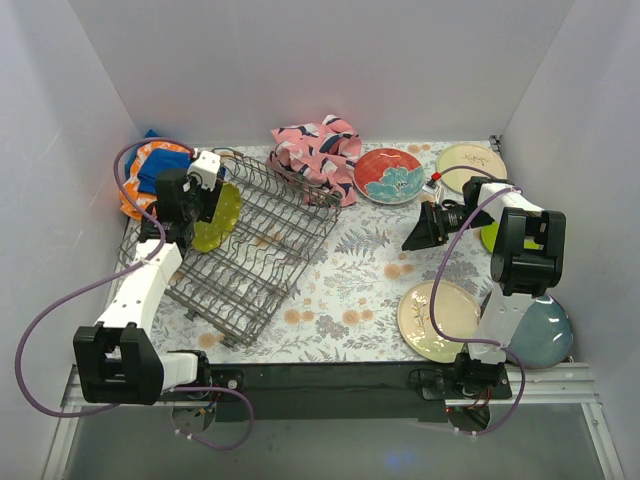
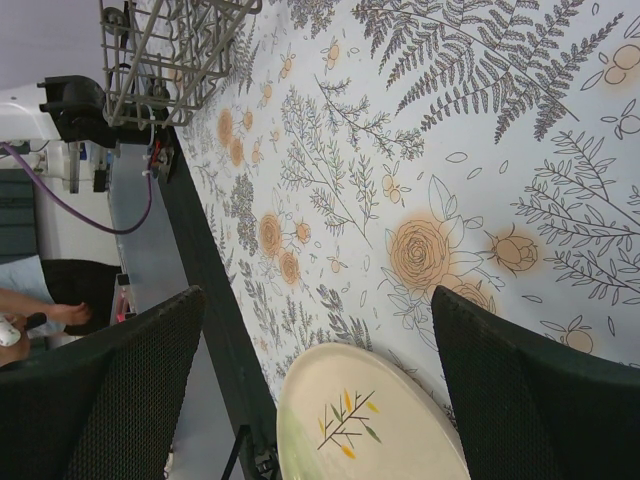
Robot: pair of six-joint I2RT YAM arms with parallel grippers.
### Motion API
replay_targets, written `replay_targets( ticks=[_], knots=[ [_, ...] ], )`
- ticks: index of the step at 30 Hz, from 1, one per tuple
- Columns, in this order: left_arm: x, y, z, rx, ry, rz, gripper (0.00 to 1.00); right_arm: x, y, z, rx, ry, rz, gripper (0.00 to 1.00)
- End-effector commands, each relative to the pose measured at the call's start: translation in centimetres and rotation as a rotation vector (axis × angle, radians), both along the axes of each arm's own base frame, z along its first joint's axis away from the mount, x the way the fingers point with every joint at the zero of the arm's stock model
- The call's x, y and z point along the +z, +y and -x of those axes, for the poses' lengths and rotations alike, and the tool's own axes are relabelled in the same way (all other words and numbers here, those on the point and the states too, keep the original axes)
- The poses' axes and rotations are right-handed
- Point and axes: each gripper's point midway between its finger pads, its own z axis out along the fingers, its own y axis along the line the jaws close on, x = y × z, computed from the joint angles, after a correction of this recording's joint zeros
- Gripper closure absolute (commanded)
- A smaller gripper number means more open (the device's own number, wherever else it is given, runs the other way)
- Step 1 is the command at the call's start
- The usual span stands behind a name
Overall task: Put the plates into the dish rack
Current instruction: Insert the plate into the dish rack
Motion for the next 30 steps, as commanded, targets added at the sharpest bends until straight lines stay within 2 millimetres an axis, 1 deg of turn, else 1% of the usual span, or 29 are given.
replay_targets(
  ticks=[1,3,5,10,12,14,15,17,21,27,28,30],
  knots=[
    [5.2,0.5,0.2,0.041,-0.123,0.033,0.48,1.5,0.0,-0.4,0.006,-0.074,0.008,0.01],
    [6.3,0.4,0.7,0.045,-0.138,0.049,0.45,1.5,0.0,-0.5,0.008,-0.079,0.016,0.02],
    [6.9,0.3,1.0,0.052,-0.149,0.072,0.43,1.5,-0.1,-0.4,0.010,-0.089,0.027,0.02],
    [9.2,0.3,2.6,0.076,-0.180,0.115,0.39,1.3,-0.5,-0.3,0.017,-0.104,0.060,0.02],
    [9.6,0.4,3.3,0.093,-0.180,0.136,0.38,1.2,-0.6,-0.3,0.021,-0.113,0.074,0.02],
    [10.9,0.4,3.9,0.103,-0.204,0.158,0.36,1.0,-0.9,-0.4,0.024,-0.121,0.096,0.02],
    [11.0,0.3,4.3,0.105,-0.198,0.166,0.36,0.9,-1.0,-0.4,0.026,-0.125,0.104,0.02],
    [12.2,0.4,5.0,0.114,-0.225,0.175,0.34,0.8,-1.2,-0.5,0.027,-0.138,0.128,0.02],
    [13.4,0.7,6.0,0.142,-0.241,0.199,0.31,0.6,-1.7,-1.1,0.028,-0.164,0.169,0.01],
    [14.5,1.4,7.0,0.192,-0.257,0.208,0.30,0.4,-2.5,-1.9,0.026,-0.196,0.229,0.02],
    [15.1,1.5,7.2,0.200,-0.267,0.216,0.30,0.4,-2.7,-2.0,0.025,-0.201,0.243,0.02],
    [15.5,1.5,7.6,0.207,-0.270,0.230,0.29,0.4,-2.9,-2.3,0.023,-0.212,0.260,0.02]
  ],
)
